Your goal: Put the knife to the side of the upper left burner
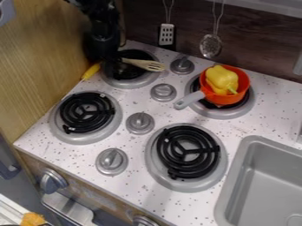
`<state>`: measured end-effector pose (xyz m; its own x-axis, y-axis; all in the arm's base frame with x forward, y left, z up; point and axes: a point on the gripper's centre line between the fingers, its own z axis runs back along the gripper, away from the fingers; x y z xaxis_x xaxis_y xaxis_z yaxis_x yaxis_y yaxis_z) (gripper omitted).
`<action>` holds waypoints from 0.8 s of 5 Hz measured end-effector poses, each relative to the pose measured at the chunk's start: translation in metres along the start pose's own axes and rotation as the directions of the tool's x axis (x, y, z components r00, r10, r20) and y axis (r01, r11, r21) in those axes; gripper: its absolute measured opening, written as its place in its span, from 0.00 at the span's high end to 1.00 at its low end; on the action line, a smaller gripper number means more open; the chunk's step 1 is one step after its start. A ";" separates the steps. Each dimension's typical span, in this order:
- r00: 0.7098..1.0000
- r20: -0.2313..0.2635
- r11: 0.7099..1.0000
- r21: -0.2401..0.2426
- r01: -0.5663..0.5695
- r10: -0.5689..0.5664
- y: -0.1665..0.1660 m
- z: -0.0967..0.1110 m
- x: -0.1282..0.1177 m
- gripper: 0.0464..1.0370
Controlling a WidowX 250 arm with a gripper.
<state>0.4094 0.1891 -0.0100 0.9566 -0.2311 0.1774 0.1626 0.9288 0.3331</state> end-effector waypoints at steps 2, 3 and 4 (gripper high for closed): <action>0.997 -0.065 0.999 -0.017 -0.030 0.029 -0.027 0.018 -0.002 0.04; 0.995 -0.075 0.997 -0.019 -0.068 0.067 -0.034 0.025 -0.006 0.04; 0.991 -0.093 0.994 -0.054 -0.099 0.094 -0.050 0.026 -0.008 0.04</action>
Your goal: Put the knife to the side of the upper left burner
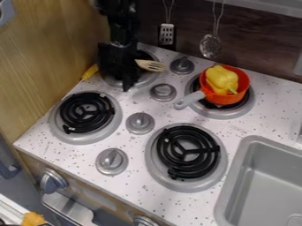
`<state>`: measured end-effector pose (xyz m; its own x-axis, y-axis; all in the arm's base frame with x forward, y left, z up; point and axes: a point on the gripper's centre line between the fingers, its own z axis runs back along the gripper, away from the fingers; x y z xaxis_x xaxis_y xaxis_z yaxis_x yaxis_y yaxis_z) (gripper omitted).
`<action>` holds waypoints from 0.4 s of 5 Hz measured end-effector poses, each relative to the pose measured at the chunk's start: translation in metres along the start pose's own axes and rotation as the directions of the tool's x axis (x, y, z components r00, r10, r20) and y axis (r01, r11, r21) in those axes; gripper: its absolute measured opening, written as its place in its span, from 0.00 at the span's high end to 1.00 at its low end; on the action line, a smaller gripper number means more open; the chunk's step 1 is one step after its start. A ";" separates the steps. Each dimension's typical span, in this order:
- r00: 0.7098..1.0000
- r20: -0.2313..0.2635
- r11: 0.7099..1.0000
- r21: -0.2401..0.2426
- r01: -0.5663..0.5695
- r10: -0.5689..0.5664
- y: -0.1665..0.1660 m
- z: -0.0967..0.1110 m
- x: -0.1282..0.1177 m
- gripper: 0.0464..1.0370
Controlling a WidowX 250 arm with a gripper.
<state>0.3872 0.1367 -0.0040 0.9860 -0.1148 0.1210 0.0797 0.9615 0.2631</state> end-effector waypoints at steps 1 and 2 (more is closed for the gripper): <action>0.999 -0.010 0.999 -0.027 -0.039 0.039 -0.013 0.008 -0.004 0.04; 0.997 -0.048 0.997 -0.042 -0.065 0.063 -0.031 0.012 -0.010 0.04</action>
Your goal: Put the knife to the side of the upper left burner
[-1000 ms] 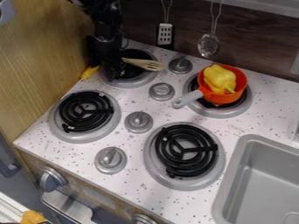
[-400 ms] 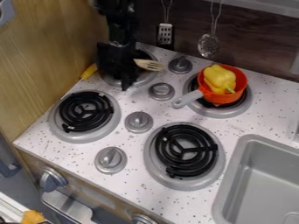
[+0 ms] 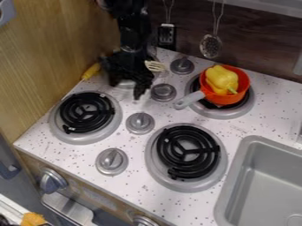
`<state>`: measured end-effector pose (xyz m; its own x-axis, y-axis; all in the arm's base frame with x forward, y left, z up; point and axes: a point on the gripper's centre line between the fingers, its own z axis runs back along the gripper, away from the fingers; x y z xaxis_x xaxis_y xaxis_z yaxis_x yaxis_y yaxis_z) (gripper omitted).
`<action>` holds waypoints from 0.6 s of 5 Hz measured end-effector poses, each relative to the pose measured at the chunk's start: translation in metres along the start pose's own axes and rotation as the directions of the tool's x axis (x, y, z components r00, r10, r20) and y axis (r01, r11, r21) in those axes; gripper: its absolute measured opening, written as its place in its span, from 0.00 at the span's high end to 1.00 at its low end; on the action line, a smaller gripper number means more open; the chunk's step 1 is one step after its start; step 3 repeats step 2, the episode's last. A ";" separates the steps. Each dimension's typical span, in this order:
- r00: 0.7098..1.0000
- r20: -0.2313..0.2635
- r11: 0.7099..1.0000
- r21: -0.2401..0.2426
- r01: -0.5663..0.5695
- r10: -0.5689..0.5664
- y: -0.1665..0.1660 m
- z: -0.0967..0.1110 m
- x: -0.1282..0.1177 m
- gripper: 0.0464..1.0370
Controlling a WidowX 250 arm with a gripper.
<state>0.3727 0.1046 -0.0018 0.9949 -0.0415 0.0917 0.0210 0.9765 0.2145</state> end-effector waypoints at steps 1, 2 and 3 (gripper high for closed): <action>0.999 0.002 0.999 0.012 -0.048 0.048 -0.008 0.019 -0.002 0.04; 0.998 -0.041 0.999 0.028 -0.047 0.048 -0.017 0.016 -0.014 0.04; 0.998 -0.041 0.999 0.028 -0.047 0.048 -0.017 0.016 -0.014 0.04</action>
